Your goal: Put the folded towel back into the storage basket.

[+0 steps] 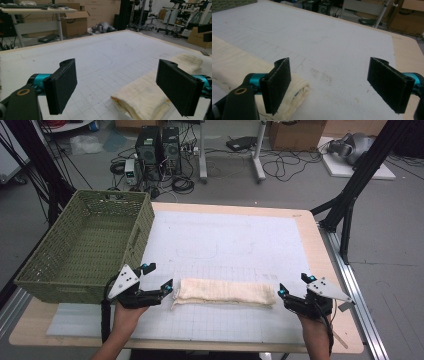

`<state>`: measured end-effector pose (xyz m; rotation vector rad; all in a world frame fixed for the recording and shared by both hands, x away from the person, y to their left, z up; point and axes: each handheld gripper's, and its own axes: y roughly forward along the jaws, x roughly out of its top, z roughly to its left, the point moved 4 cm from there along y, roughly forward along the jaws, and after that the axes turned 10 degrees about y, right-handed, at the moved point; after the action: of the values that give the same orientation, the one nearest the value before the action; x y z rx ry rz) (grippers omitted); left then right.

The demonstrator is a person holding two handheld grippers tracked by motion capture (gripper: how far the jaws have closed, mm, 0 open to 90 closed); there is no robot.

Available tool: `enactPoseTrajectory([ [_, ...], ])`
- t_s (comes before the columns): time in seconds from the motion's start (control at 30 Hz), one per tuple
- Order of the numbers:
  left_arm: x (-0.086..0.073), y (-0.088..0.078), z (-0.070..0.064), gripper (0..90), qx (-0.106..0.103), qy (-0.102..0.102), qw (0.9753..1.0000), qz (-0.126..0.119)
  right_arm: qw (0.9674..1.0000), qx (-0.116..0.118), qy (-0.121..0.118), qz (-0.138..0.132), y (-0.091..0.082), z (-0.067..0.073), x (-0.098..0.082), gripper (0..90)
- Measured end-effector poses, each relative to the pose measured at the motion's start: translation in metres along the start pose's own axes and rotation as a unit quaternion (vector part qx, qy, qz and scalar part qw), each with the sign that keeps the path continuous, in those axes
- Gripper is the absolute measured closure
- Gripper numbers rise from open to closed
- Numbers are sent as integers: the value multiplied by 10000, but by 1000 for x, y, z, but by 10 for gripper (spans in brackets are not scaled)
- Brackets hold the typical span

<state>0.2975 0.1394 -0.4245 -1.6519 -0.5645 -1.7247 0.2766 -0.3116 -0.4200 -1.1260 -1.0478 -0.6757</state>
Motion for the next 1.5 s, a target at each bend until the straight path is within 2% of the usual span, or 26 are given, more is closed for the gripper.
enactPoseTrajectory([
  [0.23, 1, -1, 1, 172, 19, 21, 10000, 25, 10000, -15, 56, -3, -2, -1, 0, 176],
  [0.53, -1, -1, 1, 171, 20, 39, 10000, 89, 9999, 105, 29, 24, 1, 3, 0, 178],
  [0.67, -1, 0, 0, 171, -6, 21, 9999, 124, 9999, 121, 16, 34, 2, 2, -1, 178],
  [0.87, 0, 2, -2, 176, -77, 108, 9997, 183, 9999, 150, 10, 48, 2, 2, -1, 178],
  [1.17, 2, 2, -3, 175, -132, 70, 9997, 202, 9999, 156, -6, 44, 3, 3, -1, 178],
  [1.5, 1, 6, -5, 175, -283, 27, 9988, 403, 9998, 159, -45, 64, 3, 3, -1, 178],
])
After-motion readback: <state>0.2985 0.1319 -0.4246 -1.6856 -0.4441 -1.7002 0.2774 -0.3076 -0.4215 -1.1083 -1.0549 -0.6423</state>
